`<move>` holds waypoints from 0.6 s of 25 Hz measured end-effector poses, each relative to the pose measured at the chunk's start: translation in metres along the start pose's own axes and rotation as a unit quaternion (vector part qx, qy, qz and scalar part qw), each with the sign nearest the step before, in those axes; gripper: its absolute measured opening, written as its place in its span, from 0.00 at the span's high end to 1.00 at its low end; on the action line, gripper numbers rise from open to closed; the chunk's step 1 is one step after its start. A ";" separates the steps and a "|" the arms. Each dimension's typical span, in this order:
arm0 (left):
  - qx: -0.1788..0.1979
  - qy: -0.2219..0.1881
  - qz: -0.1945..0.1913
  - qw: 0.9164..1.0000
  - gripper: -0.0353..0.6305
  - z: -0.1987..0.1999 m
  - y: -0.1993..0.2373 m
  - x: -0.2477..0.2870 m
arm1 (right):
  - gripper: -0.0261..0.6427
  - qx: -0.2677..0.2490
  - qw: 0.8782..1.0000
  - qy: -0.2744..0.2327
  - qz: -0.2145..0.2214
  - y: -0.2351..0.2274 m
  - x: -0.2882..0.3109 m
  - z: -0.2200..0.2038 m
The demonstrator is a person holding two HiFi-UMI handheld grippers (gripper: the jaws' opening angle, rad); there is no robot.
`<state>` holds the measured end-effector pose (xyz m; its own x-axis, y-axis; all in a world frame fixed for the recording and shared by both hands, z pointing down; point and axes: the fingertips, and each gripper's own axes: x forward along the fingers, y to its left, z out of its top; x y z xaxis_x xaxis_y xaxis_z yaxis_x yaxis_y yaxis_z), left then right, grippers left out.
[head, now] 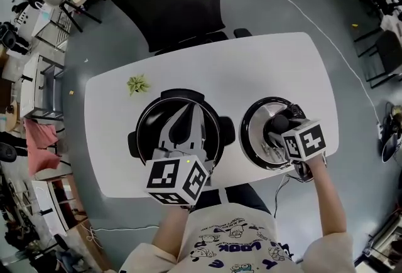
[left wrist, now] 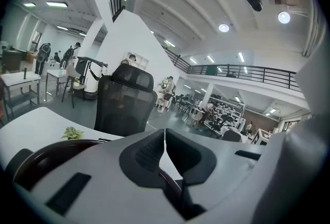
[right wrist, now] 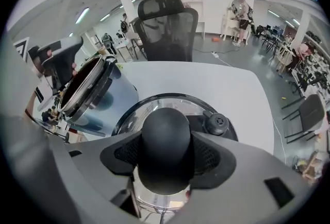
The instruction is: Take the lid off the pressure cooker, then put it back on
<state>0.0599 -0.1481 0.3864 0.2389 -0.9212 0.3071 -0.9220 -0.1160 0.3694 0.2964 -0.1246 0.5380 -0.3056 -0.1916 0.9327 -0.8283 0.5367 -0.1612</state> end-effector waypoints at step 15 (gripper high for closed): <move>-0.006 0.005 0.008 1.000 0.91 -0.010 0.007 0.009 | 0.52 -0.003 1.000 0.015 -0.013 0.008 0.054 -0.014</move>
<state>0.0590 -0.1539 0.4004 0.2266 -0.9195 0.3212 -0.9222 -0.0964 0.3746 0.2798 -0.1195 0.5918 -0.2694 -0.1821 0.9456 -0.8333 0.5363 -0.1341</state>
